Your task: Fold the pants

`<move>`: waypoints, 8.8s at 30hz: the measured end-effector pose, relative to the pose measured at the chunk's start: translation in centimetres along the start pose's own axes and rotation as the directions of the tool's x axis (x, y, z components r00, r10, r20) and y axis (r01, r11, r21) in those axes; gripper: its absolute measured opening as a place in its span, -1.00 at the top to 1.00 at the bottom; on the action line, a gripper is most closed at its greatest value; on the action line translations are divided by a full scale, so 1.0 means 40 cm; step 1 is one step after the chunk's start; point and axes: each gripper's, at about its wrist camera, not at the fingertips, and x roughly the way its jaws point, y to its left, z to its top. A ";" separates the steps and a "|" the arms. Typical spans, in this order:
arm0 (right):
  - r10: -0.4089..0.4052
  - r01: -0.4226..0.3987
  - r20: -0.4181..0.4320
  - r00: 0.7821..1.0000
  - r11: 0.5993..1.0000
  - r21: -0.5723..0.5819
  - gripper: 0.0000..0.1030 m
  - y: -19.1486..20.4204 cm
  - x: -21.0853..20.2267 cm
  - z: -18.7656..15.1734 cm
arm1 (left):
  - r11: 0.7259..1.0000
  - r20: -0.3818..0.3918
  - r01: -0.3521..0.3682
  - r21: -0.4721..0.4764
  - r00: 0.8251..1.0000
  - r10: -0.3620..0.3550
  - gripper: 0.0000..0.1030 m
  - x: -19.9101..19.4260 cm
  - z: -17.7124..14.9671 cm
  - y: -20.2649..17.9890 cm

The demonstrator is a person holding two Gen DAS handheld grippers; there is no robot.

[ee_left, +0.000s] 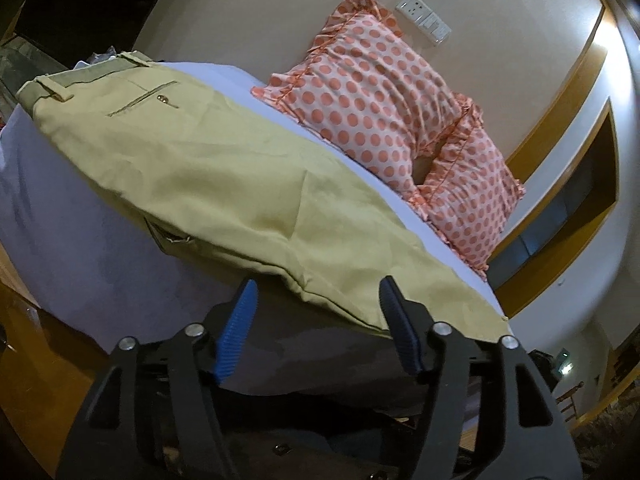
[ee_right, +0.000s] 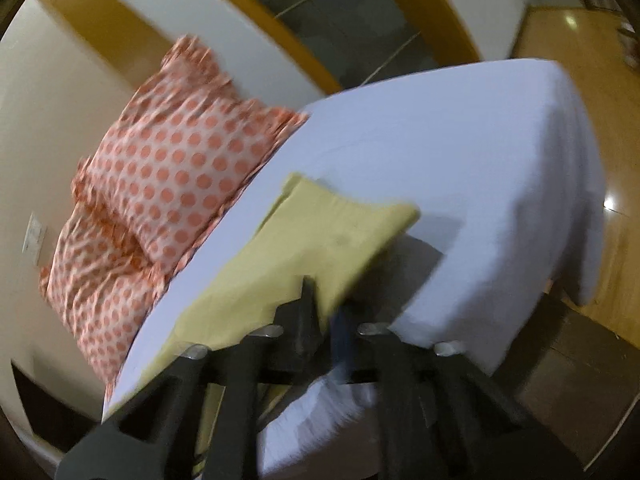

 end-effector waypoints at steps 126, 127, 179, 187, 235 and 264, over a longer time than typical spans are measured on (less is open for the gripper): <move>0.075 -0.348 -0.447 0.892 0.745 -0.569 0.51 0.532 0.276 -0.196 | 0.855 -0.181 -0.105 0.508 0.957 0.225 -0.88 0.410 0.198 -0.251; 0.082 -0.354 -0.443 0.893 0.737 -0.576 0.62 0.535 0.274 -0.196 | 0.856 -0.185 -0.103 0.507 0.957 0.225 -0.88 0.413 0.200 -0.250; 0.201 -0.475 -0.609 0.767 0.816 -0.329 -0.24 0.617 0.399 -0.072 | 0.841 -0.223 -0.059 0.537 0.952 0.210 -0.15 0.634 0.277 -0.404; 0.076 -0.353 -0.628 0.775 0.875 -0.331 -0.51 0.627 0.432 -0.135 | 0.861 -0.390 -0.047 0.506 0.878 0.277 -0.40 0.717 0.165 -0.418; -0.195 -0.160 -0.345 0.918 0.615 -0.772 -0.97 0.593 0.122 -0.445 | 0.779 -0.178 -0.223 0.586 0.903 0.392 -0.97 0.447 -0.059 -0.371; -0.194 -0.162 -0.346 0.918 0.614 -0.773 -0.97 0.594 0.120 -0.445 | 0.779 -0.177 -0.224 0.585 0.903 0.392 -0.97 0.447 -0.059 -0.373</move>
